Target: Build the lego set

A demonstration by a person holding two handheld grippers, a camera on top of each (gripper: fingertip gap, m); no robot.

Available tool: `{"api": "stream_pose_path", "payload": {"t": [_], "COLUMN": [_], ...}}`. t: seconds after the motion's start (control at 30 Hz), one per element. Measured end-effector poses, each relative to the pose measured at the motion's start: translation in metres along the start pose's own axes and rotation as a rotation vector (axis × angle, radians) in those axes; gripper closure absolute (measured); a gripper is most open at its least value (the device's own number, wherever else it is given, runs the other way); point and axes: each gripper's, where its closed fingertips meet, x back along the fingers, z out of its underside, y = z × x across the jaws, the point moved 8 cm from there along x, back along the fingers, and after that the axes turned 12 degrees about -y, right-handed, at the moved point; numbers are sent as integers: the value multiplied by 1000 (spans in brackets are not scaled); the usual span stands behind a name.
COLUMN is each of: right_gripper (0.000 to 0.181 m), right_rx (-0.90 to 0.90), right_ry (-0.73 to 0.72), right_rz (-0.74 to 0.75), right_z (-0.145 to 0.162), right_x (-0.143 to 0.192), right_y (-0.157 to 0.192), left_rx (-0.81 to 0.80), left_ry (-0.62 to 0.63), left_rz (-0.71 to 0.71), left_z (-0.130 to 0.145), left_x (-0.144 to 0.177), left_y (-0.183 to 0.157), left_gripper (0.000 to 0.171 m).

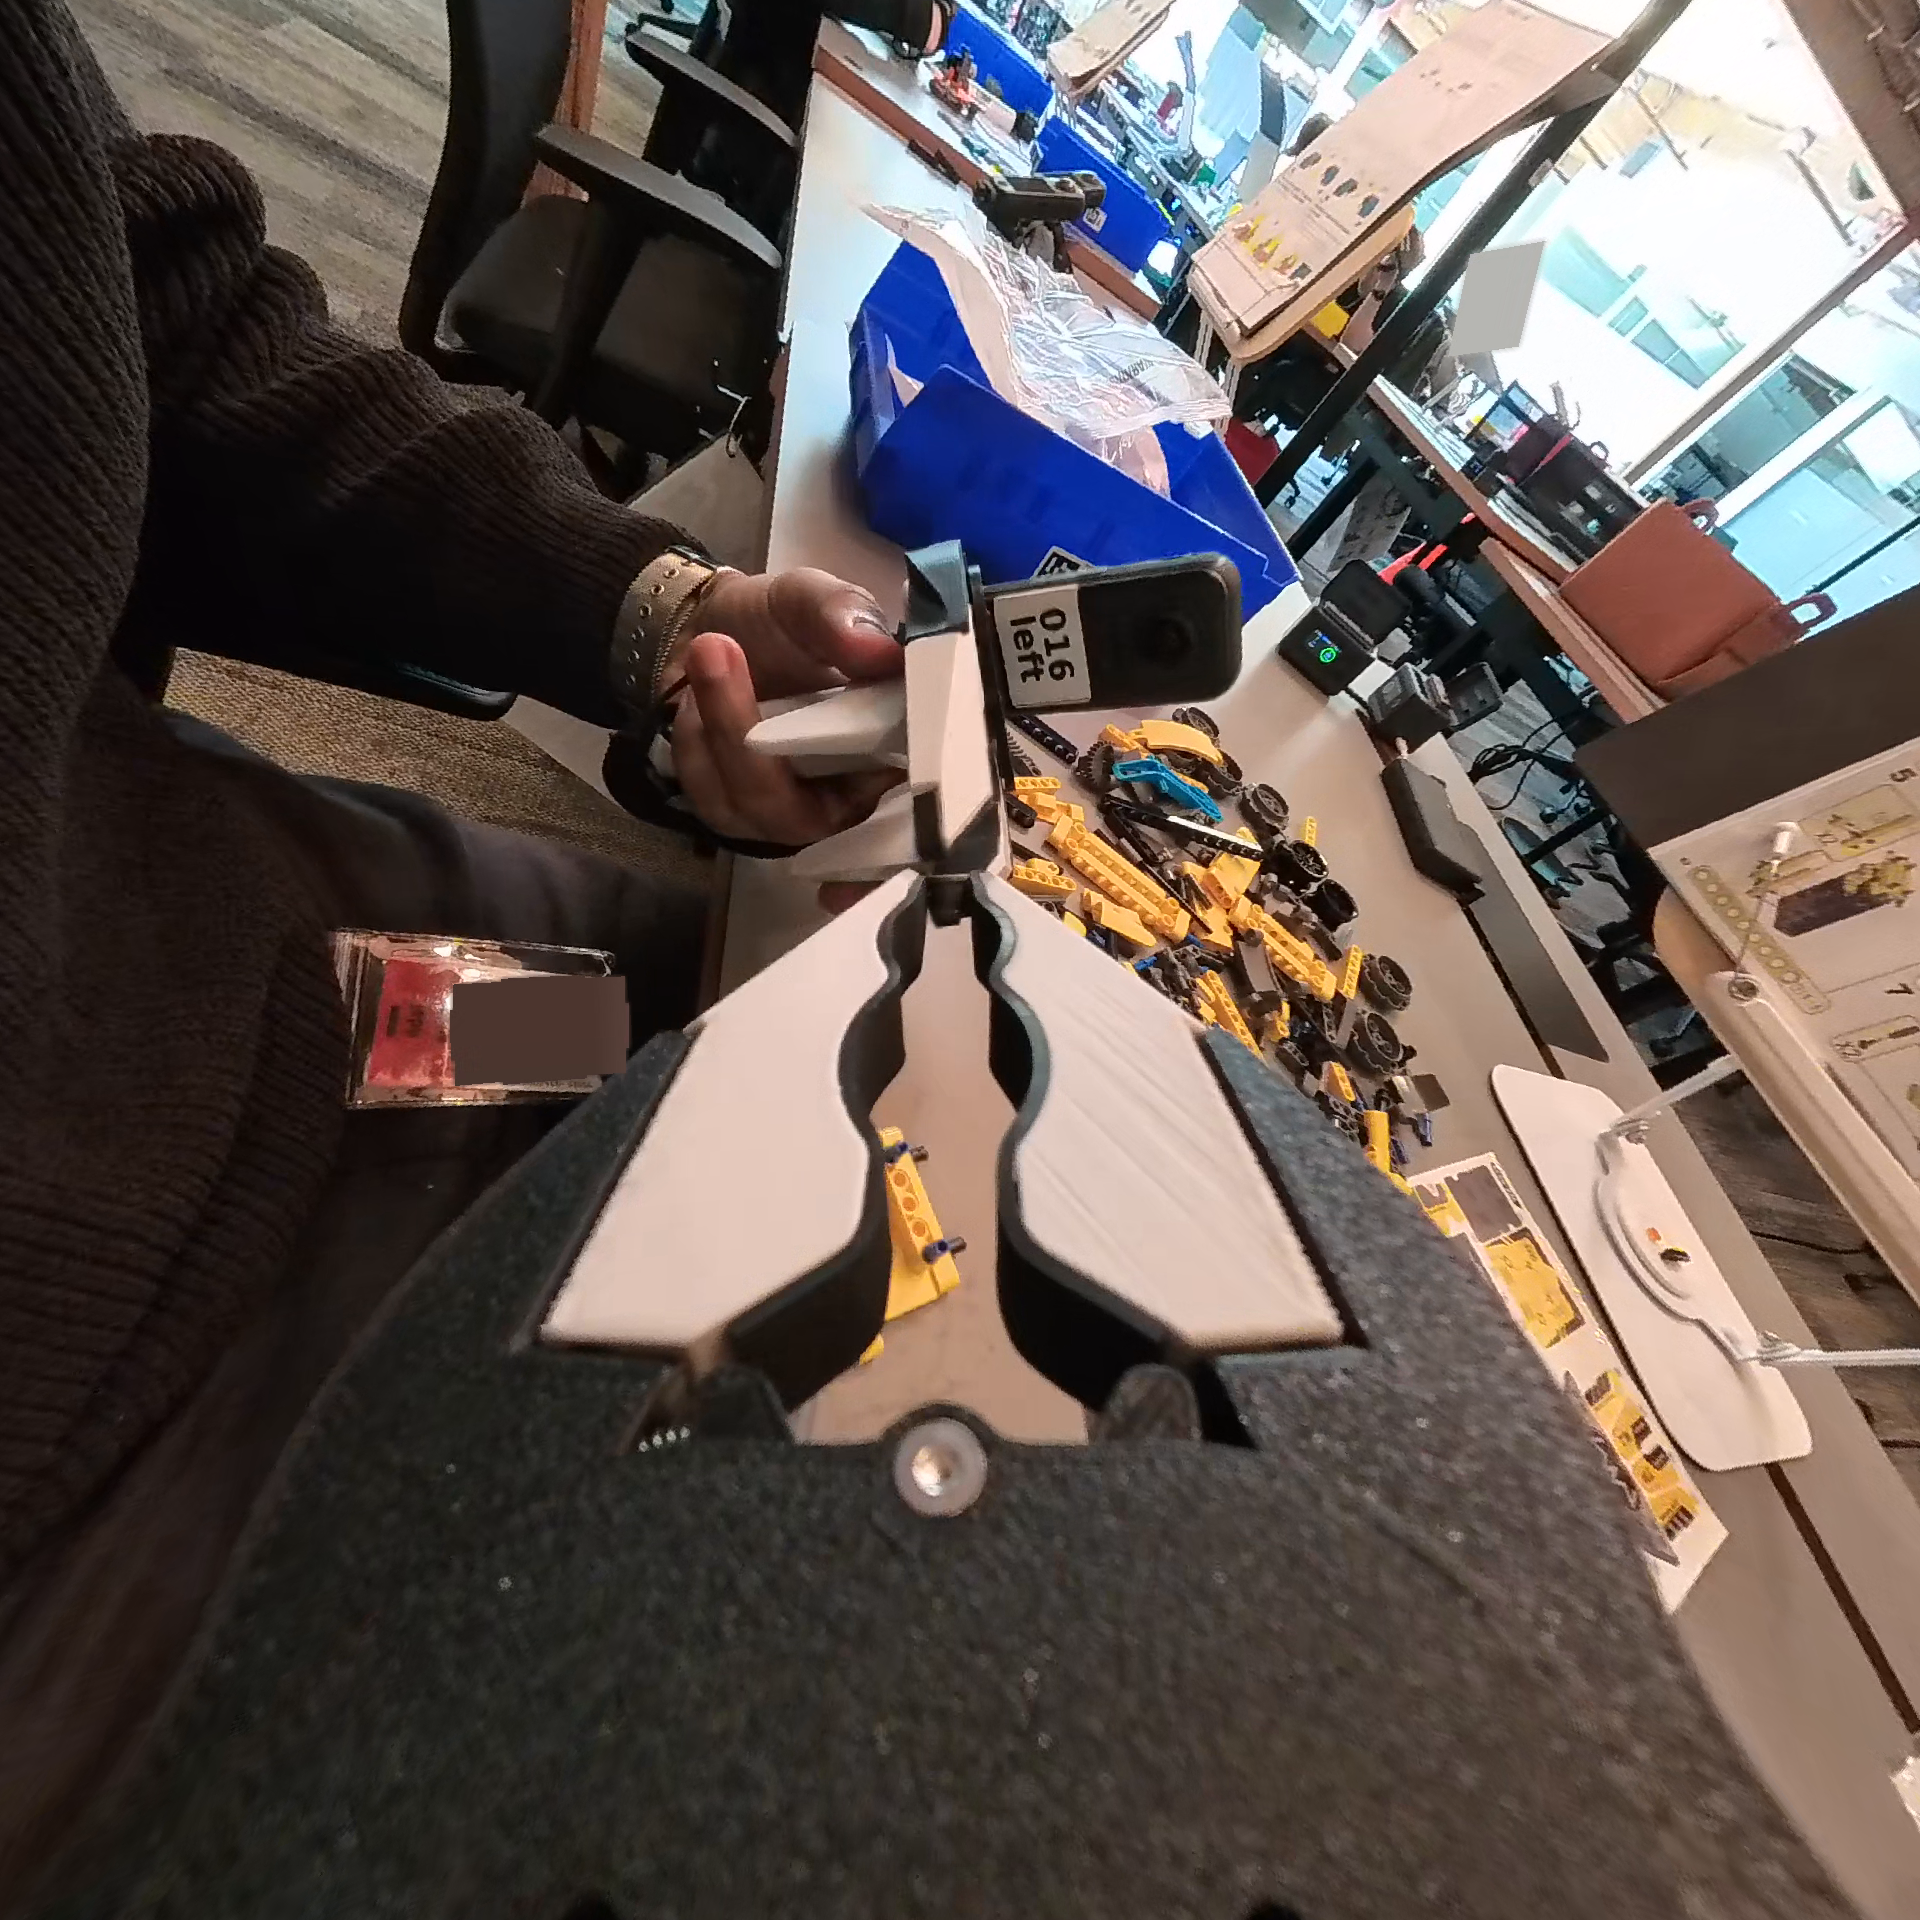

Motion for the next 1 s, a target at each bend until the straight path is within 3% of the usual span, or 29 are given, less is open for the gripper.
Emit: {"api": "stream_pose_path", "payload": {"t": [1.0], "right_gripper": [174], "right_rx": [99], "right_ry": [55], "right_rz": [-18], "right_z": [-3], "right_x": [4], "right_y": [7], "left_rx": [-8], "left_ry": [40], "left_rz": [-12], "left_z": [3], "left_x": [-2], "left_y": [2], "left_gripper": [165]}}
